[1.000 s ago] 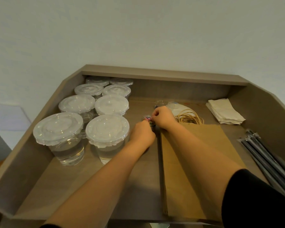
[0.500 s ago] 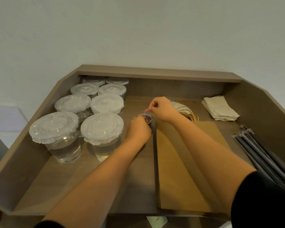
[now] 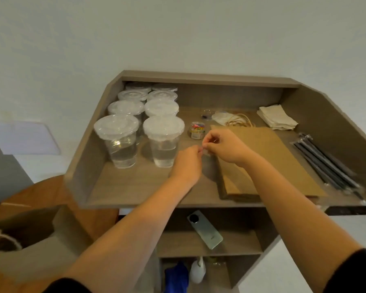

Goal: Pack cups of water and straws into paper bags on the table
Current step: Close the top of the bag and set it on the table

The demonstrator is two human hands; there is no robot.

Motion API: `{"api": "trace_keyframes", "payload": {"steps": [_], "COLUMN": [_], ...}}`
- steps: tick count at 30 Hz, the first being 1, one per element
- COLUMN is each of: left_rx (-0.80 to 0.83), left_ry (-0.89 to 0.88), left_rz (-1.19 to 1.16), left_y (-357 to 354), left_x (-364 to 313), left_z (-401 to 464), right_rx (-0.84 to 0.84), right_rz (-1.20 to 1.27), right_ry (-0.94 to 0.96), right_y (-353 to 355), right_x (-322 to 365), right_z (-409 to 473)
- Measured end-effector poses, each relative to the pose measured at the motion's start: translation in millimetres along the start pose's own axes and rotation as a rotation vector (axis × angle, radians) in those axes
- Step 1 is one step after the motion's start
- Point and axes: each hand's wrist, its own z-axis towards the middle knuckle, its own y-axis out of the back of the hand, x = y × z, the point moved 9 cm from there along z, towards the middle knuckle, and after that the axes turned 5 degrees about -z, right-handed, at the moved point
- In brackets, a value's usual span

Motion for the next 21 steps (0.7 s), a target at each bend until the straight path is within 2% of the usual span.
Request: {"api": "trace_keyframes", "payload": {"steps": [3,7,11,15,21], "left_rx": [0.042,0.046,0.058,0.058,0.004], "left_ry": [-0.026,-0.012,0.057,0.233,0.518], "left_rz": [-0.041,-0.038,0.017,0.158,0.259], "left_y": [22.1,61.9,106.9,150.3,219.5], "left_x": [14.0,47.5,101.7,180.8,283.4], "left_z": [-56.8,-133.5,-202.3,-251.0,-297.2], "right_rx": [0.045,0.055,0.203,0.343,0.497], "right_rz": [0.111,0.143,0.113,0.037,0.053], "right_ry": [-0.038,-0.025,-0.012,0.046,0.09], "right_y": [-31.8,-85.3,-168.5,-252.7,-354.4], "right_x": [22.2,66.1,115.6,161.4,200.8], "right_z": [-47.9,-99.8,-134.3,-151.3,-144.6]}}
